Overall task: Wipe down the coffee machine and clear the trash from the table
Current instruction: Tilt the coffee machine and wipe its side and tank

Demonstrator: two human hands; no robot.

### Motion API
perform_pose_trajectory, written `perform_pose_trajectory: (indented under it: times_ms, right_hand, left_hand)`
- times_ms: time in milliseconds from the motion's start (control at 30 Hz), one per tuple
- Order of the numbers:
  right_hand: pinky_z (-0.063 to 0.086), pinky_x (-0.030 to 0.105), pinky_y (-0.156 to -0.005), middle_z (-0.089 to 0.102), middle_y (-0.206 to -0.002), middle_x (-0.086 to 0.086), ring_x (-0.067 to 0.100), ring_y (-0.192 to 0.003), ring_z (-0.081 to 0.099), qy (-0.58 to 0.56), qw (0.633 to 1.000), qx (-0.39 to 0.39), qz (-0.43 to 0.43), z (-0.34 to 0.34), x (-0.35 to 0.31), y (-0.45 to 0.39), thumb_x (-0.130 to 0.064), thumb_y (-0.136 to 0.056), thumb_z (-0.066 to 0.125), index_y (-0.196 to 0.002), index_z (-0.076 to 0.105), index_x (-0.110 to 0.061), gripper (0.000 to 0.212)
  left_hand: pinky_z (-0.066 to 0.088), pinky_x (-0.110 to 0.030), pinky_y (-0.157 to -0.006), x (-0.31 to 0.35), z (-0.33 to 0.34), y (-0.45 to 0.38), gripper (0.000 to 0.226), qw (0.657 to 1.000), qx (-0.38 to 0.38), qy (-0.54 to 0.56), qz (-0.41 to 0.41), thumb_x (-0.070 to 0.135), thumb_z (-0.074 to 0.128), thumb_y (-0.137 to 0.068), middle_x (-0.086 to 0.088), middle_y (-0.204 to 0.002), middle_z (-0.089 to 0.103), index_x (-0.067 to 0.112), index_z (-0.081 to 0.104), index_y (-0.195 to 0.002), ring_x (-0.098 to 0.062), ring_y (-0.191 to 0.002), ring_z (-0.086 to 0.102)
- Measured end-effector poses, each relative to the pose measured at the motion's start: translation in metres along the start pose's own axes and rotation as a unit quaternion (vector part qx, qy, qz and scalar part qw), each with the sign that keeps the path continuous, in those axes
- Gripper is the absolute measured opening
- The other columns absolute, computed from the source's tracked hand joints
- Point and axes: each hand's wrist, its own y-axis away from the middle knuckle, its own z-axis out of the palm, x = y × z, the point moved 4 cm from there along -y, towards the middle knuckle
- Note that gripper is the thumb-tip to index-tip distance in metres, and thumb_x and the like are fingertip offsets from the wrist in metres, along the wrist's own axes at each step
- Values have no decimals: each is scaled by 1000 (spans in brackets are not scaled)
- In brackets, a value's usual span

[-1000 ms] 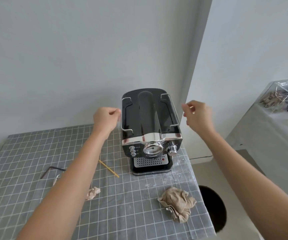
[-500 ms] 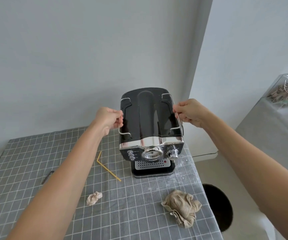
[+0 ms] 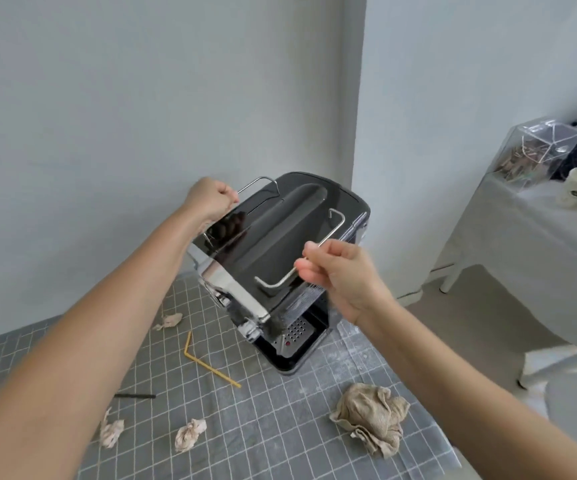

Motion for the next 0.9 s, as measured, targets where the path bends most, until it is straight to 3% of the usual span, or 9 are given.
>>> perform_pose_trajectory:
  times_ms: [167, 500, 733, 800, 900]
  right_hand:
    - [56, 16, -57, 69, -59, 8, 11, -59, 71, -62, 997, 46, -14, 10, 23, 13, -6, -93, 63, -73, 58, -2, 21]
    - [59, 21, -62, 72, -67, 11, 14, -65, 73, -88, 994, 69, -8, 25, 63, 30, -9, -93, 65, -75, 61, -2, 20]
    - [59, 25, -60, 74, -77, 16, 18, -66, 74, -29, 997, 64, -25, 21, 73, 38, -14, -94, 65, -91, 65, 7, 21]
    - [60, 29, -61, 75, -85, 17, 23, -70, 75, 12, 998, 52, -34, 17, 71, 40, -16, -94, 64, -91, 67, 3, 20]
    - [62, 36, -64, 76, -88, 15, 29, -74, 76, 81, 996, 20, -37, 2, 74, 51, -22, -96, 62, -97, 68, -1, 23]
  left_hand:
    - [37, -23, -72, 19, 16, -9, 17, 993, -34, -76, 81, 17, 57, -92, -7, -76, 60, 6, 70, -86, -17, -75, 51]
    - [38, -23, -74, 20, 42, -1, 20, 979, -47, -119, 158, 22, 58, -92, -4, -79, 62, 8, 72, -88, -16, -76, 53]
    - [36, -23, -70, 7, 39, 15, 22, 975, -13, -119, 186, 22, 56, -93, -9, -79, 63, 6, 71, -89, -18, -71, 50]
    - [37, -24, -73, 10, 39, 20, 22, 973, 12, -133, 187, 21, 53, -93, -15, -90, 66, 5, 69, -92, -24, -78, 54]
    - [37, -29, -94, 20, 46, 38, 29, 962, 28, -165, 217, 26, 50, -94, -18, -121, 54, 9, 61, -115, -31, -114, 52]
